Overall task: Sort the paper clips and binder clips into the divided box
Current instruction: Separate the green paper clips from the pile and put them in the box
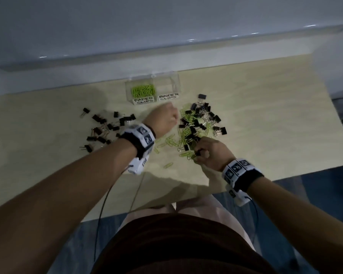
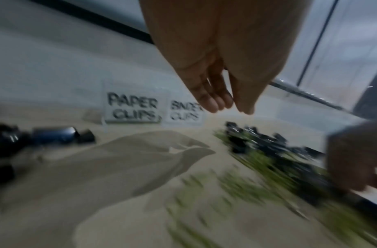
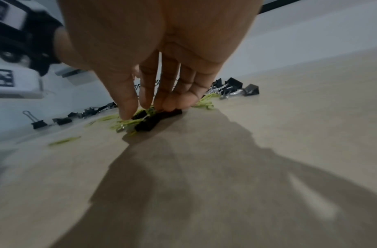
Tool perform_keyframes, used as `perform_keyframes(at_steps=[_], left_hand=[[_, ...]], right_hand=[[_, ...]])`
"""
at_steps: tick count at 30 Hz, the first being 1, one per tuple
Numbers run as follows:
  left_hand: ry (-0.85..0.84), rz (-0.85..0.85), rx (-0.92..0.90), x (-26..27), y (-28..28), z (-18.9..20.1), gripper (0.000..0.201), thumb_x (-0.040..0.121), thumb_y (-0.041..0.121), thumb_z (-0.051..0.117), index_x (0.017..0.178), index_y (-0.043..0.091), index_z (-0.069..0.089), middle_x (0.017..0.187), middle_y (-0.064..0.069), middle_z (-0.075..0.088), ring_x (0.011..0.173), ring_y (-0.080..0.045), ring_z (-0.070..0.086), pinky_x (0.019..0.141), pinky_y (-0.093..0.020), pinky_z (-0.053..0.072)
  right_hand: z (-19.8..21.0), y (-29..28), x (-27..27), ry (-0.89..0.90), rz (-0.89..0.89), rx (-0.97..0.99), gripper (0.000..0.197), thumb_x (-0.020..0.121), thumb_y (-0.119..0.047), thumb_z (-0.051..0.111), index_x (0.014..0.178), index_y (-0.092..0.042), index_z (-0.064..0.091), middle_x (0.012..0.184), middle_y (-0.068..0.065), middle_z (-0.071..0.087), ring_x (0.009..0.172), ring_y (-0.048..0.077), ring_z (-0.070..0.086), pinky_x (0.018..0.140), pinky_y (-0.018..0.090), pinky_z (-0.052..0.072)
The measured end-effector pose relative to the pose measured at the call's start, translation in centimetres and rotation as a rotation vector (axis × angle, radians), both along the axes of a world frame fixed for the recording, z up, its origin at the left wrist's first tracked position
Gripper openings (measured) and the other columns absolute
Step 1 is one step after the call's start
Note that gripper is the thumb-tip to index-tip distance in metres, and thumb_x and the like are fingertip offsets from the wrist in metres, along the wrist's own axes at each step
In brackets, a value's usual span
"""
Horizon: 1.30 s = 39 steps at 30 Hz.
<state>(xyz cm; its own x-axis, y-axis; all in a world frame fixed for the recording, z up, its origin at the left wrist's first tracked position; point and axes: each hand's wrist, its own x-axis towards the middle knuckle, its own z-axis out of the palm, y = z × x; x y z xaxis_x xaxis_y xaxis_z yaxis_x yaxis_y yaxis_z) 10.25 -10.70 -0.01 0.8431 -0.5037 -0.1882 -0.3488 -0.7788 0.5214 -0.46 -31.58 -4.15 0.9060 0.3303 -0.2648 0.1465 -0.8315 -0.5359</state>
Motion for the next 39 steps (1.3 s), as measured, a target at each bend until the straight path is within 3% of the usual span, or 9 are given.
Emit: perform_keyframes(at_steps=[4, 10, 15, 19, 24, 27, 29, 33, 39], left_hand=[[0.094, -0.199, 0.090, -5.6, -2.3, -1.9, 0.015, 0.090, 0.026, 0.058, 0.098, 0.015, 0.063, 0.103, 0.000, 0.057, 0.084, -0.013, 0.052, 0.074, -0.024, 0.041], [0.030, -0.111, 0.120, -7.2, -3.5, -3.2, 0.016, 0.088, 0.024, 0.061, 0.098, 0.013, 0.065, 0.103, -0.002, 0.058, 0.093, -0.020, 0.056, 0.078, -0.030, 0.043], [0.043, -0.050, 0.034, -7.2, -3.0, -3.0, 0.011, 0.080, 0.017, 0.064, 0.090, 0.016, 0.061, 0.093, 0.001, 0.061, 0.082, -0.015, 0.054, 0.071, -0.027, 0.045], [0.109, 0.040, -0.083, -7.1, -1.6, -3.1, 0.012, 0.078, 0.009, 0.061, 0.086, 0.018, 0.060, 0.078, 0.005, 0.059, 0.071, -0.011, 0.052, 0.069, -0.030, 0.050], [0.136, -0.027, -0.011, -7.1, -1.0, -3.7, 0.018, 0.082, 0.023, 0.065, 0.099, 0.019, 0.062, 0.094, 0.006, 0.057, 0.082, -0.009, 0.054, 0.078, -0.030, 0.052], [0.101, -0.020, 0.031, -7.5, -1.9, -3.6, 0.025, 0.084, 0.033, 0.064, 0.106, 0.020, 0.064, 0.102, 0.003, 0.060, 0.091, -0.014, 0.056, 0.081, -0.032, 0.050], [0.081, 0.031, 0.046, -7.8, -2.5, -3.7, 0.023, 0.085, 0.033, 0.063, 0.102, 0.017, 0.066, 0.100, 0.002, 0.059, 0.088, -0.015, 0.055, 0.077, -0.028, 0.045], [0.096, 0.110, 0.038, -8.1, -3.2, -4.0, 0.012, 0.083, 0.019, 0.062, 0.091, 0.010, 0.066, 0.095, -0.002, 0.058, 0.085, -0.019, 0.055, 0.073, -0.028, 0.045], [0.179, 0.129, -0.041, -8.1, -2.9, -4.3, 0.021, 0.078, 0.004, 0.061, 0.097, 0.013, 0.061, 0.097, -0.002, 0.053, 0.085, -0.016, 0.051, 0.077, -0.029, 0.047]], right_hand=[[-0.4, 0.3, -1.3, -0.093, 0.017, 0.019, 0.032, 0.067, -0.013, 0.075, 0.099, -0.013, 0.069, 0.106, 0.006, 0.063, 0.088, 0.029, 0.063, 0.071, 0.036, 0.056], [-0.8, 0.5, -2.2, -0.217, 0.029, 0.093, 0.015, 0.072, -0.003, 0.062, 0.082, -0.009, 0.071, 0.095, 0.006, 0.066, 0.074, 0.027, 0.065, 0.059, 0.034, 0.057], [-0.9, -0.5, -2.6, -0.218, -0.011, 0.205, 0.027, 0.082, -0.019, 0.046, 0.081, -0.008, 0.071, 0.094, 0.006, 0.066, 0.077, 0.023, 0.065, 0.066, 0.036, 0.056], [-0.3, -1.7, -2.1, -0.207, -0.231, 0.302, 0.015, 0.079, -0.005, 0.057, 0.085, -0.009, 0.070, 0.091, 0.003, 0.064, 0.077, 0.015, 0.063, 0.072, 0.031, 0.057], [-0.1, -4.6, -0.1, -0.306, -0.482, 0.229, 0.010, 0.082, -0.001, 0.062, 0.090, -0.005, 0.068, 0.092, 0.007, 0.064, 0.075, 0.017, 0.064, 0.070, 0.032, 0.059], [-0.7, -5.5, 0.3, -0.346, -0.492, 0.083, 0.012, 0.082, -0.008, 0.063, 0.093, -0.004, 0.067, 0.095, 0.012, 0.062, 0.077, 0.025, 0.062, 0.068, 0.040, 0.057], [-1.0, -4.7, 0.0, -0.346, -0.459, 0.036, 0.013, 0.083, -0.014, 0.063, 0.093, -0.006, 0.066, 0.095, 0.009, 0.061, 0.081, 0.024, 0.059, 0.069, 0.037, 0.055], [-1.3, -1.2, -0.7, -0.300, -0.327, 0.078, 0.017, 0.081, -0.024, 0.065, 0.086, -0.009, 0.064, 0.088, 0.005, 0.059, 0.073, 0.017, 0.054, 0.064, 0.025, 0.049], [-2.5, 1.6, -0.4, -0.176, -0.371, 0.042, 0.020, 0.073, -0.015, 0.071, 0.086, -0.004, 0.061, 0.086, 0.011, 0.055, 0.073, 0.026, 0.051, 0.061, 0.025, 0.038]])
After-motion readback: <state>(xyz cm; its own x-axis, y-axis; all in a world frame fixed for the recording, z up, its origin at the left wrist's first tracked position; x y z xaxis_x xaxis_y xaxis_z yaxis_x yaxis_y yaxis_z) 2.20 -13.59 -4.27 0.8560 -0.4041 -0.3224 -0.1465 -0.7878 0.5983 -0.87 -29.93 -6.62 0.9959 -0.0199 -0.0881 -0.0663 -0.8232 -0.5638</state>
